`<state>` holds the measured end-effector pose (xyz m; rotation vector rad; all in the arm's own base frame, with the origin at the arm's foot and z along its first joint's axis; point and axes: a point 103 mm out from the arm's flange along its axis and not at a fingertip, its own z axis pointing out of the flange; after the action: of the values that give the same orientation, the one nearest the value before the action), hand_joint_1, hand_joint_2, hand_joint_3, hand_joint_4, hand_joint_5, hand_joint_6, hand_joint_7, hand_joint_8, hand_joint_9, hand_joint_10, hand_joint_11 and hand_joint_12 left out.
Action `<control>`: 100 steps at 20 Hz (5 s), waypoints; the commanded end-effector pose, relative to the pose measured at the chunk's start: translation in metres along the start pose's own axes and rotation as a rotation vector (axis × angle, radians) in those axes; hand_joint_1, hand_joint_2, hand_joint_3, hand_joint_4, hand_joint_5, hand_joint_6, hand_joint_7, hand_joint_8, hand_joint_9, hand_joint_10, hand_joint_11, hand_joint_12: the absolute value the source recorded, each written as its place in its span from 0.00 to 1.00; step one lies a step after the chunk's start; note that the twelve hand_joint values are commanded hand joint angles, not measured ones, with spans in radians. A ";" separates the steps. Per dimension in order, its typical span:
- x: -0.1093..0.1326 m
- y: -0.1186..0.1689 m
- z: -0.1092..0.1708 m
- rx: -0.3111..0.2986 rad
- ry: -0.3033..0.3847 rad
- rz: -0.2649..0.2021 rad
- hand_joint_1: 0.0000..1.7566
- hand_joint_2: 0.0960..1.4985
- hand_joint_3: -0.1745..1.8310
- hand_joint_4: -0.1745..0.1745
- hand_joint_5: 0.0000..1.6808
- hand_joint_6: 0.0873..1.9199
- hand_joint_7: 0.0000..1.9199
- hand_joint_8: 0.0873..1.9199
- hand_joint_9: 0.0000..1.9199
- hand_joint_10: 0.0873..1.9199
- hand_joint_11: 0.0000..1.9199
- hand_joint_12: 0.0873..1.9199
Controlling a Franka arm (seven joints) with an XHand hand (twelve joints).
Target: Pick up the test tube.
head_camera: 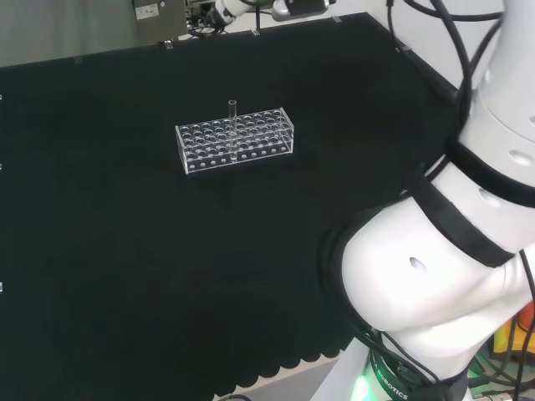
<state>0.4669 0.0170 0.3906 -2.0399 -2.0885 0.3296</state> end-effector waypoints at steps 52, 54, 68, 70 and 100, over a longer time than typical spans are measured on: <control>0.011 0.129 0.154 0.320 -0.122 -0.024 0.43 0.56 0.20 0.17 0.31 0.01 0.38 0.41 0.24 0.39 0.02 0.79; 0.012 0.133 0.154 0.327 -0.127 -0.025 0.44 0.55 0.20 0.16 0.31 0.01 0.39 0.41 0.24 0.39 0.03 0.79; 0.025 0.159 0.163 0.293 -0.081 0.032 0.46 0.48 0.32 0.08 0.37 0.22 0.56 0.39 0.41 0.32 0.11 0.76; 0.027 0.162 0.166 0.279 -0.089 0.030 0.48 0.46 0.33 0.06 0.40 0.29 0.60 0.38 0.45 0.31 0.14 0.75; 0.009 0.147 0.120 0.015 0.196 0.121 0.81 0.58 0.11 0.00 0.84 0.08 0.95 0.10 0.74 0.10 0.65 0.43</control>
<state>0.5755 0.0301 0.2191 -2.1184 -1.8694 0.1963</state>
